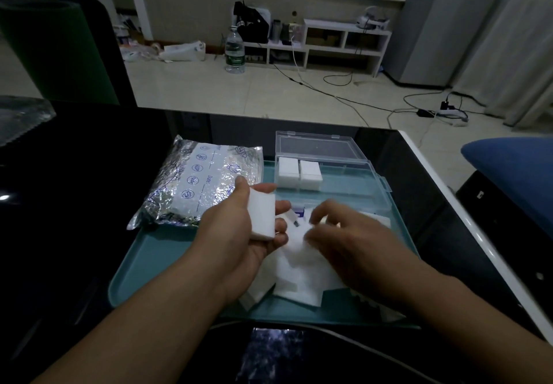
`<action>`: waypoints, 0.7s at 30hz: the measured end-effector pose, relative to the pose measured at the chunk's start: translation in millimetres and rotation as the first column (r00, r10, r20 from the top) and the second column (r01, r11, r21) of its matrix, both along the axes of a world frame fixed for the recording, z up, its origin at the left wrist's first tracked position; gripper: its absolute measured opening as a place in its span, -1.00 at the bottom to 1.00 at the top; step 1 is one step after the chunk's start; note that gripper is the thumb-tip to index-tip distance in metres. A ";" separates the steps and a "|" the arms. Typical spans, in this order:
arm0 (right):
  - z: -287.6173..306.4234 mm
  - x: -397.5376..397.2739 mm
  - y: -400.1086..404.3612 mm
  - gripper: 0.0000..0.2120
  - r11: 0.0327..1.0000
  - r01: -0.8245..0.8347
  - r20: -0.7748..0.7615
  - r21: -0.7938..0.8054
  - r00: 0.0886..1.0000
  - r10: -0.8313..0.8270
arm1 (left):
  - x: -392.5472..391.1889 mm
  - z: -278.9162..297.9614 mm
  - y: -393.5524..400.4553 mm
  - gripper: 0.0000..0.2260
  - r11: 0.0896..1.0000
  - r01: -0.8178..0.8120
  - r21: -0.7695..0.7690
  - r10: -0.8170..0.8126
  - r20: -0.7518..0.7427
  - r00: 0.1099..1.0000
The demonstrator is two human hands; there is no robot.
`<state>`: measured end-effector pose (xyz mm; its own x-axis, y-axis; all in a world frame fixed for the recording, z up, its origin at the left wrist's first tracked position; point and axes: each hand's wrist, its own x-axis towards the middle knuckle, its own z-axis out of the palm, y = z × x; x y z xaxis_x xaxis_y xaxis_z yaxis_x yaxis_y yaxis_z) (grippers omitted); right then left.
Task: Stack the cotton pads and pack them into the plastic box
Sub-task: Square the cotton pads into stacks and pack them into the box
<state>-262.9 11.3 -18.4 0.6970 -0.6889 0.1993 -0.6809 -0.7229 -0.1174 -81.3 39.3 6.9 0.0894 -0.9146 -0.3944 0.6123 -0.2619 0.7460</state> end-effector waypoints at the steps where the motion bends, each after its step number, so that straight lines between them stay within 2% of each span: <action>1: -1.1 -2.5 2.6 -0.80 0.998 -0.034 -0.085 0.056 0.996 0.038 | 1.9 0.4 -0.8 -0.59 1.000 -0.014 -0.002 0.014 0.000 1.000; 3: -2.7 -5.8 7.3 -0.74 0.993 -0.054 -0.096 0.104 0.993 0.064 | 4.9 1.2 -2.3 -0.60 0.999 -0.036 -0.001 0.036 -0.012 0.999; 5: -1.5 -4.7 10.0 -0.72 0.997 0.006 0.048 0.077 0.999 -0.010 | 5.9 2.2 -3.5 -0.61 0.999 -0.048 0.000 0.048 -0.021 0.999; 8: 3.2 2.9 8.1 -0.76 0.976 0.219 0.260 0.006 0.942 -0.213 | 3.4 2.4 -3.1 -0.61 0.999 -0.044 0.003 0.044 -0.013 0.999; 9: 4.5 6.4 7.1 -0.74 0.957 0.289 0.266 0.012 0.922 -0.281 | 2.9 1.6 -2.4 -0.60 0.999 -0.042 0.004 0.042 -0.004 0.999; 11: 4.1 11.9 4.9 -0.60 0.918 0.392 0.124 0.058 0.910 -0.396 | 2.3 0.4 -1.2 -0.60 0.999 -0.038 0.004 0.038 0.012 0.999; 13: 0.9 16.3 3.1 -0.50 0.900 0.431 -0.040 0.061 0.902 -0.429 | 2.4 -0.2 -0.6 -0.60 0.999 -0.037 0.002 0.037 0.022 0.999; 14: -0.1 18.3 2.3 -0.49 0.898 0.435 -0.075 0.065 0.899 -0.431 | 2.3 -0.2 -0.4 -0.60 0.999 -0.039 0.003 0.039 0.028 0.999; 18: -3.0 20.6 -1.0 -0.60 0.914 0.399 -0.026 0.069 0.917 -0.398 | 1.6 1.3 -0.7 -0.60 0.999 -0.040 0.009 0.039 0.025 0.999; 21: -3.0 20.5 -3.1 -0.80 0.925 0.369 0.126 0.092 0.917 -0.379 | 1.0 0.3 -1.1 -0.61 0.999 -0.038 0.013 0.038 0.024 0.999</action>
<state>-242.4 8.1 -21.4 0.3545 -0.9086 0.2210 -0.8736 -0.4061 -0.2683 -80.3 38.2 7.3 0.1334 -0.9049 -0.4041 0.6042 -0.2490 0.7569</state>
